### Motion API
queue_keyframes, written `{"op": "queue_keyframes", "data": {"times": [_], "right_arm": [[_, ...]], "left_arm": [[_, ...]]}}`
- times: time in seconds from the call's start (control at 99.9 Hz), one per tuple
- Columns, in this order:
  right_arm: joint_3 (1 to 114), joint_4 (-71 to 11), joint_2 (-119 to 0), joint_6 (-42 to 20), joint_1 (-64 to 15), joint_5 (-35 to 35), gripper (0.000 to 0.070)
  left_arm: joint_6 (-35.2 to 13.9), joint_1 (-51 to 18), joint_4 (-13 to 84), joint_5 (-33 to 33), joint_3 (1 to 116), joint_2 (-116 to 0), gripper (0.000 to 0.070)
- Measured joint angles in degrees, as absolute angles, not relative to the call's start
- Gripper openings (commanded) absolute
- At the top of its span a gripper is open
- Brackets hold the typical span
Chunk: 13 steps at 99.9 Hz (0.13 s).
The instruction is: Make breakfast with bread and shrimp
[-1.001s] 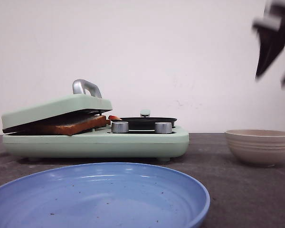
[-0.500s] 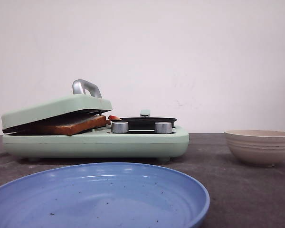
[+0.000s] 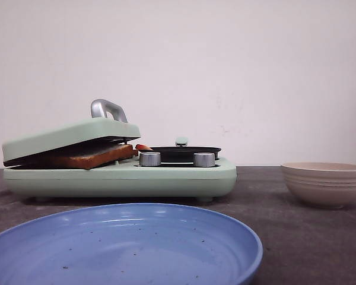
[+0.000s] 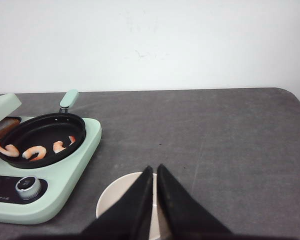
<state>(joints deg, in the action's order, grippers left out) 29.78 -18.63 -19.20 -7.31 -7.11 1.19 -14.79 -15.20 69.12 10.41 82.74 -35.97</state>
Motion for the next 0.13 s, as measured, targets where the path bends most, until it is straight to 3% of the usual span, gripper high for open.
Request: {"op": "queue_keyframes", "data": {"times": [0.13], "right_arm": [[29.78, -18.63, -19.2, -7.31, -7.11, 1.19, 0.0004]], "left_arm": [[-14.81, -15.2, 68.9, 10.41, 82.74, -35.97, 0.0]]}}
